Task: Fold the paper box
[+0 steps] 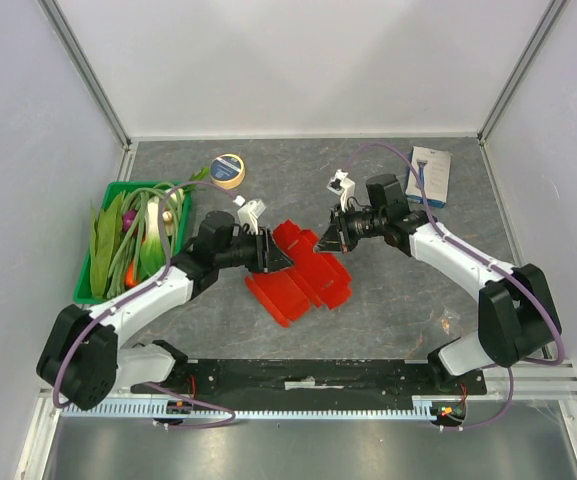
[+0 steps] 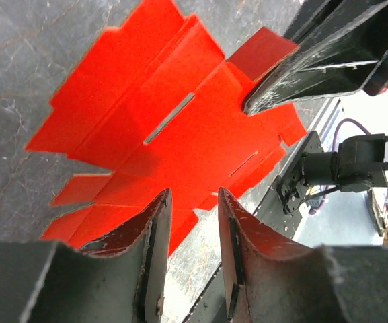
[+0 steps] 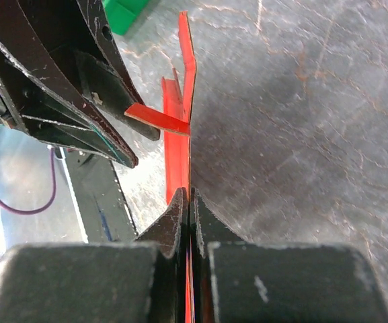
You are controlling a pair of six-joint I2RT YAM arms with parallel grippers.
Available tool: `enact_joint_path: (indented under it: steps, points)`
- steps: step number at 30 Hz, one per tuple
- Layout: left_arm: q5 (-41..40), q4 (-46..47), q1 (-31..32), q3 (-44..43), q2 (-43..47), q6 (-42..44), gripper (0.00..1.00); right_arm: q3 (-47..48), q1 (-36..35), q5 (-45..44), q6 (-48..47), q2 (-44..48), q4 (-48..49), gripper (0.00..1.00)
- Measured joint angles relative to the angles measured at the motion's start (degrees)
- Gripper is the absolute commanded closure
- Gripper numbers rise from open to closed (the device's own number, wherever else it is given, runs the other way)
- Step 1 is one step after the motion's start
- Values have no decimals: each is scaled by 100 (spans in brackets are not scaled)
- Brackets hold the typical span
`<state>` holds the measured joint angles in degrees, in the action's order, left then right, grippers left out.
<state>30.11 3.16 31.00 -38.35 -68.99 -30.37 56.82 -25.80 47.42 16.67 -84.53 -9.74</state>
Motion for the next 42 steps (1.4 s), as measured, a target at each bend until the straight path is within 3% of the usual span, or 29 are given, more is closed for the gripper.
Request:
enact_joint_path:
  steps: [3,7,10,13,17,21,25,31,42]
  points:
    - [-7,236,2,195,-142,-192,52,0,-31,-365,-173,-9,-295,100]
    - [-205,319,7,313,13,-299,31,114,-98,-1084,-496,-157,-839,100]
    - [-621,321,7,289,291,-361,21,247,-181,-1628,-695,-352,-1193,100]
    - [-831,367,-85,68,225,-426,24,326,-286,-2168,-831,-474,-1443,100]
    - [-815,435,-240,-498,-398,-431,41,424,-448,-2785,-955,-581,-1663,100]
    - [-398,892,-238,-723,-914,-426,42,505,-546,-3141,-1036,-693,-1716,100]
    - [-319,1176,160,-726,-1185,-55,41,529,-557,-3296,-1095,-807,-1707,100]
    - [-815,1847,820,-459,-1266,916,38,535,-555,-3228,-1182,-876,-1674,100]
    - [-1150,2271,828,-490,-2208,2081,43,535,-553,-2944,-1217,-962,-1567,100]
